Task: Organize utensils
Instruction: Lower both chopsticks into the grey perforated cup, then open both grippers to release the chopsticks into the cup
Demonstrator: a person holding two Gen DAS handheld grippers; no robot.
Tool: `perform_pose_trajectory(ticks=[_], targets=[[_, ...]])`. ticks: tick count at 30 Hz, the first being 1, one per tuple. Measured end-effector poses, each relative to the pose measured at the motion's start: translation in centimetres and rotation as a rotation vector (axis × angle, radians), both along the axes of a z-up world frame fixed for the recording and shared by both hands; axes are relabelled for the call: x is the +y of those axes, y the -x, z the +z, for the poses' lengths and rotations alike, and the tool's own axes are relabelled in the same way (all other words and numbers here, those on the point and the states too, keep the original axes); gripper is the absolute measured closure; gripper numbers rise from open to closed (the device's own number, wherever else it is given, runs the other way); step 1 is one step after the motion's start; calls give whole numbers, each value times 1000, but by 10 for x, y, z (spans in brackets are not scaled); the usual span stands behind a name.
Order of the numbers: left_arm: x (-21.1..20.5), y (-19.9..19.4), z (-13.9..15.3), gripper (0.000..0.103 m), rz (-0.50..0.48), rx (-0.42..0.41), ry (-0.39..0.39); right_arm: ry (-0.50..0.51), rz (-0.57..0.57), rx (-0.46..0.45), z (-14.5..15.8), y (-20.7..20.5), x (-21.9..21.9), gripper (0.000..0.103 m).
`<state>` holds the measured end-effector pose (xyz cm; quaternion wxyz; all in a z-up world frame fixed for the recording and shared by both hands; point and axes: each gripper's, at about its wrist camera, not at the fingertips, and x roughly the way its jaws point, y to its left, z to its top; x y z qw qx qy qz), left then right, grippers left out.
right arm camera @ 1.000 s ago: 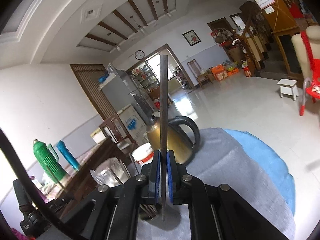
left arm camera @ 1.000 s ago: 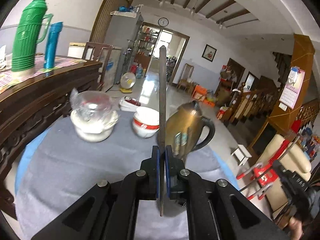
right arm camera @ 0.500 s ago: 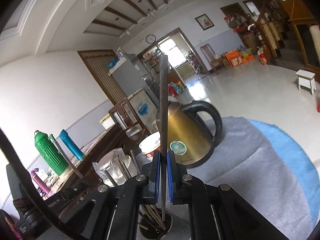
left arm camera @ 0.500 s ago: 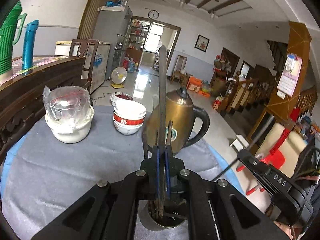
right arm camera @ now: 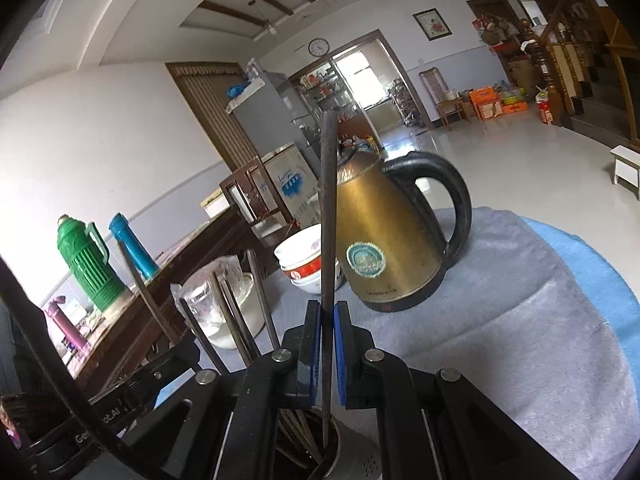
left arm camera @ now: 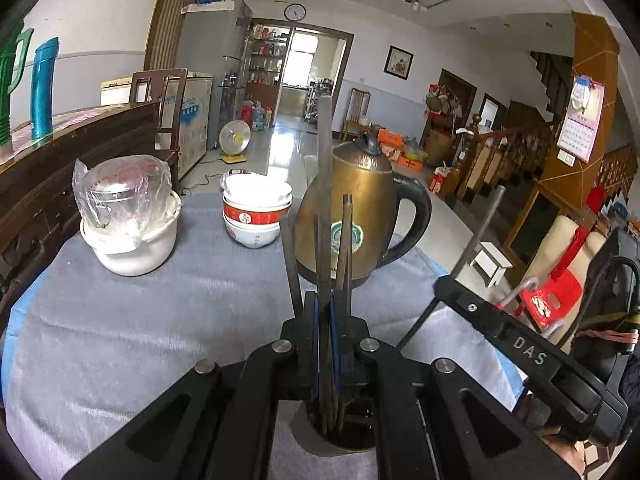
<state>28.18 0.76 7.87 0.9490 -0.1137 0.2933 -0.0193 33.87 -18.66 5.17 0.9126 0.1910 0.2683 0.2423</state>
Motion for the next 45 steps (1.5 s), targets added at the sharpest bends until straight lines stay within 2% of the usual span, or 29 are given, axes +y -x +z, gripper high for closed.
perform_pose_trajectory(ticks=[6,22,27,31,32,33,34,35,36,41,45], targets=[[-6,-2,-10,97,-30,39,-16,24,49,42,-14,-5,10,96],[-9,1,-21,97,-62,89,-19,76,166,124,-22,-4,23,96],[-10,-1,-23,97,-70,119,-24,68,195,188,-30,-10,23,93],[-7,1,-24,97,-60,135,-4,63,182,192,-29,-10,19,92],[-6,2,-23,97,-56,135,0,60,174,193,-28,-9,17,91],[-5,3,-23,97,-51,136,-2,54,166,191,-27,-9,15,81],[-5,3,-22,96,-50,137,0,51,162,190,-26,-8,13,65],[-4,4,-20,95,-50,137,3,44,150,186,-25,-7,10,54],[-3,5,-19,90,-49,139,4,34,138,180,-23,-5,7,37],[1,13,-13,70,-39,133,15,5,85,155,-10,3,-6,37],[7,25,-6,61,-25,111,21,-11,24,136,-1,12,-21,37]])
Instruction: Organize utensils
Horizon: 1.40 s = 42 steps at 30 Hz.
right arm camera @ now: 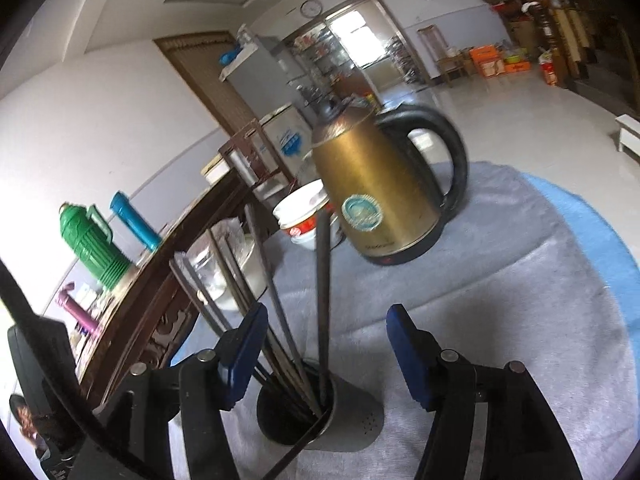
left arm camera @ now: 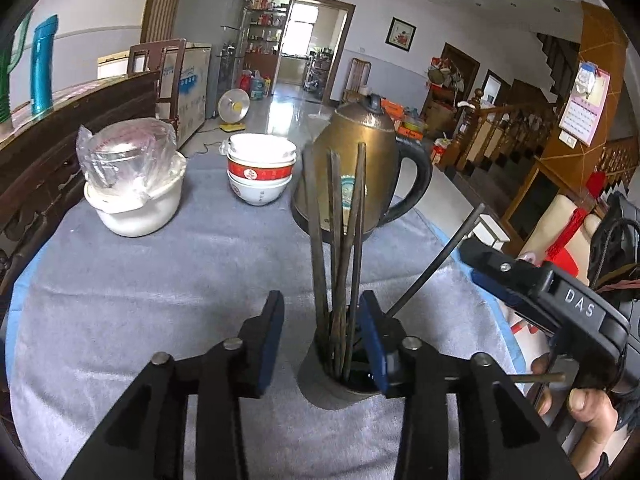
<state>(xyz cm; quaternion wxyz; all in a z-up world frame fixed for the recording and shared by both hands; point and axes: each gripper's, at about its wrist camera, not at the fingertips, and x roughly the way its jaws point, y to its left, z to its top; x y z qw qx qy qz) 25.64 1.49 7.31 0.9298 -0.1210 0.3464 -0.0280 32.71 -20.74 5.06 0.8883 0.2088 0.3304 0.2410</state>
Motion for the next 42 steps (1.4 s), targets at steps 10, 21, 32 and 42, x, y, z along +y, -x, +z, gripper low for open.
perform_pose_trajectory(ticks=[10,21,32,42], targets=[[39,56,5,34,77,-36,16,-63,-263,-47,20,49,-67,35],[72,109,-51,28,127,106,-55,-2,-334,84,-21,139,-75,21],[79,140,-56,25,151,117,-160,227,-163,52,-34,202,5,21],[74,151,-48,18,155,99,-219,389,-130,-49,-20,228,50,18]])
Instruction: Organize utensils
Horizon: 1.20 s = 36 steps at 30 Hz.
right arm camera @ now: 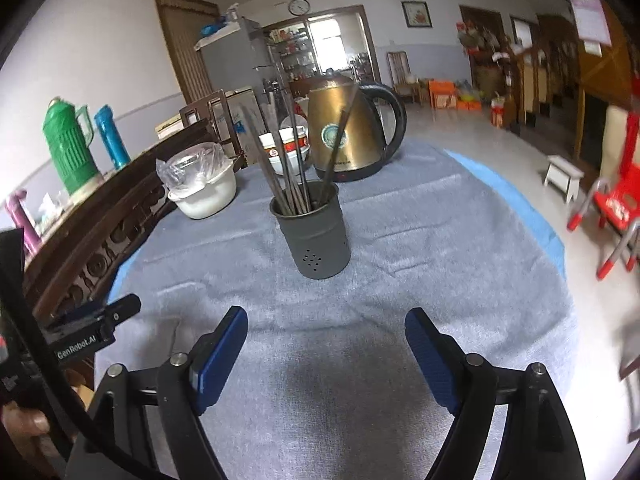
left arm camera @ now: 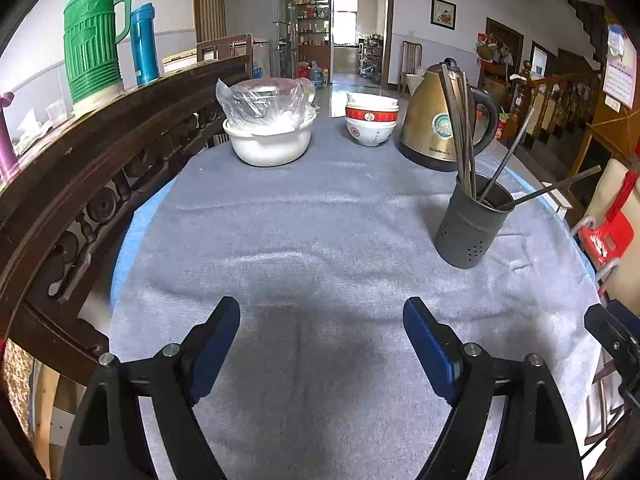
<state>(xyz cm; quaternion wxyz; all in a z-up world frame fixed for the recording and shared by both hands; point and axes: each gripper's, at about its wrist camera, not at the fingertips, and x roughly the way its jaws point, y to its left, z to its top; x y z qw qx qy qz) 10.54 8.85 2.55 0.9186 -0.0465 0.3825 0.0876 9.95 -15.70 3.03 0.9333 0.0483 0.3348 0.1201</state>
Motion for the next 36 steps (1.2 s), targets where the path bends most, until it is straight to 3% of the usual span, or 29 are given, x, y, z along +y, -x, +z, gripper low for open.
perform_pose_trajectory(ticks=[8,36], targets=[[-12,4,6,18,-49,17,-44,43,-5,-24,6,8,8,14],[-31,8,22,18,-89,5,-69,73,-30,-37,7,10,8,14]])
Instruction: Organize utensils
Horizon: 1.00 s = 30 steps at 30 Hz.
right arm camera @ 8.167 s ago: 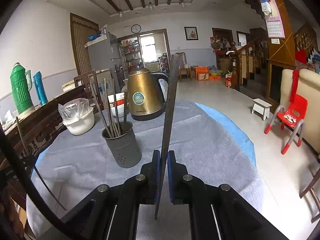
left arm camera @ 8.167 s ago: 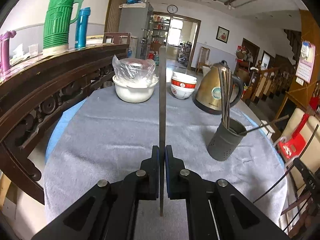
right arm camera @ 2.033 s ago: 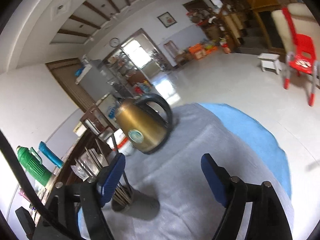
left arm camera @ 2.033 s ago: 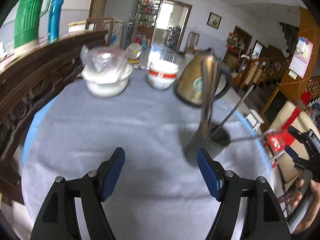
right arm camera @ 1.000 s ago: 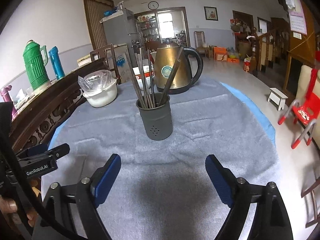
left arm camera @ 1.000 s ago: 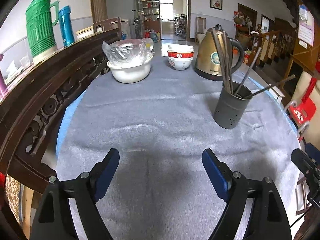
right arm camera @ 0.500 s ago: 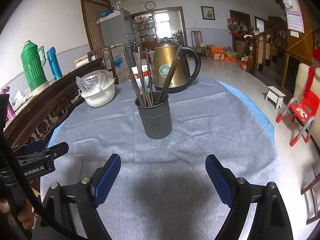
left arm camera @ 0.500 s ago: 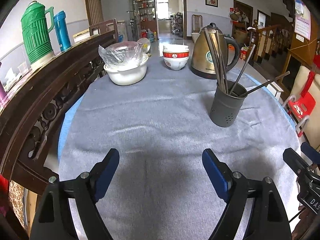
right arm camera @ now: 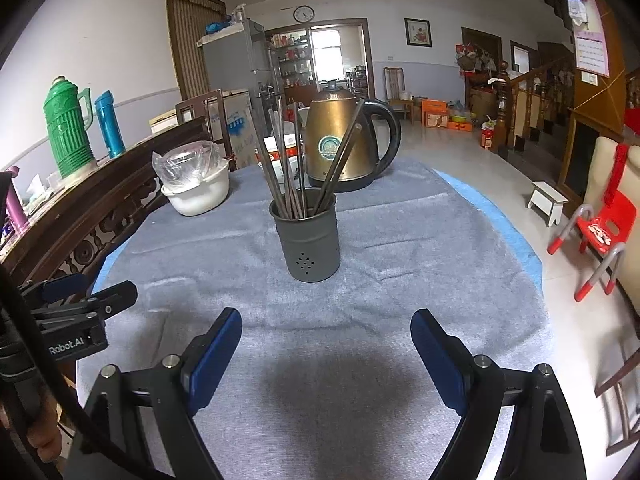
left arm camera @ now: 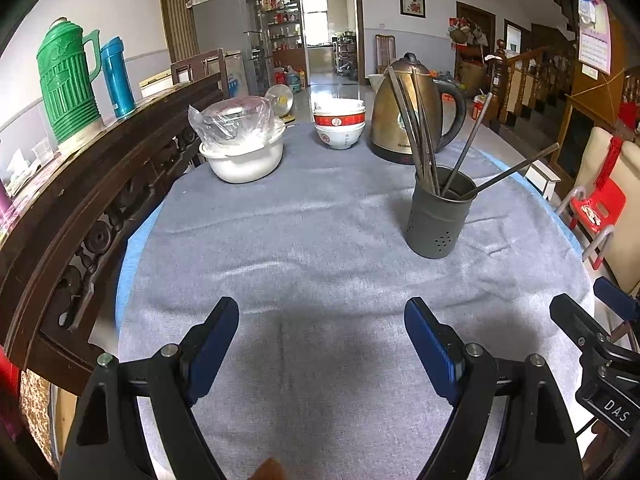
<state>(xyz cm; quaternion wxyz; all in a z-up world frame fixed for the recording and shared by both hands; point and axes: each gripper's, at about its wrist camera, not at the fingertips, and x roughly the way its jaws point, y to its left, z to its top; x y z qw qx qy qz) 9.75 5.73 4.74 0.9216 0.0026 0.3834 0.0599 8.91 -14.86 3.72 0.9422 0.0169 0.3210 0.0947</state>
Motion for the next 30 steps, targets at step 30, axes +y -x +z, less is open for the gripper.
perform_pose_trajectory(ticks=[30], targets=[[-3,7,17,7,-17,-49,32,30,-56,-100,25,8,-2,5]])
